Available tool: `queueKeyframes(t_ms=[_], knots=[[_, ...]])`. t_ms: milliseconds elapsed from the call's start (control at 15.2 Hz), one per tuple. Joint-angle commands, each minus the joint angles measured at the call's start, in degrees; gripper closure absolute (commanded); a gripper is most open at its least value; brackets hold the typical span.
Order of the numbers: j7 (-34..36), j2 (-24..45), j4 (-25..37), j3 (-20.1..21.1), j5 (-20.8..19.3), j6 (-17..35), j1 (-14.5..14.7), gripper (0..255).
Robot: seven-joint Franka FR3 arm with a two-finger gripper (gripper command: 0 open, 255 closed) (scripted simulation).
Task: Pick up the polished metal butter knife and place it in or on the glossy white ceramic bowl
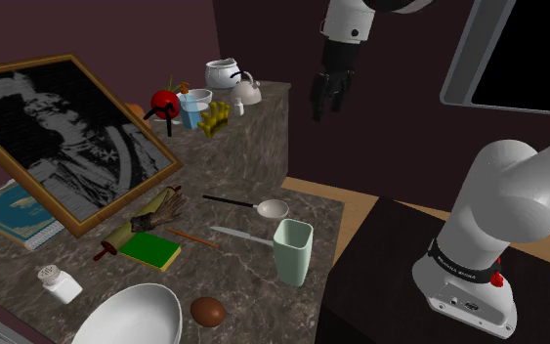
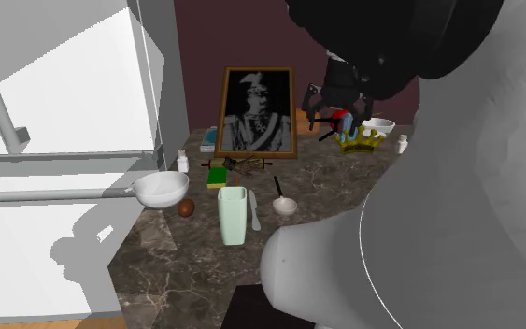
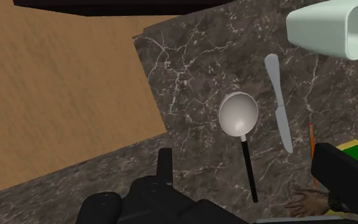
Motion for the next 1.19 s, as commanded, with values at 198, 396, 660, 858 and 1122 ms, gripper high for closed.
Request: queueKeyframes(t_ms=[198,396,660,858,1122], knots=[[1.28,9.73,0.90,3.22,1.36,5.76,2.27,0],[1.99,15.42,1.97,5.00,1.84,8.54,3.45,0],[3.03,23.32,4.12,7.27,2.09,11.83,4.93,0],[3.92,29.43,6.25,8.85,1.93,13.96,6.00,0],[5.28,37.73,9.76,10.75,1.22,16.25,7.46,0]])
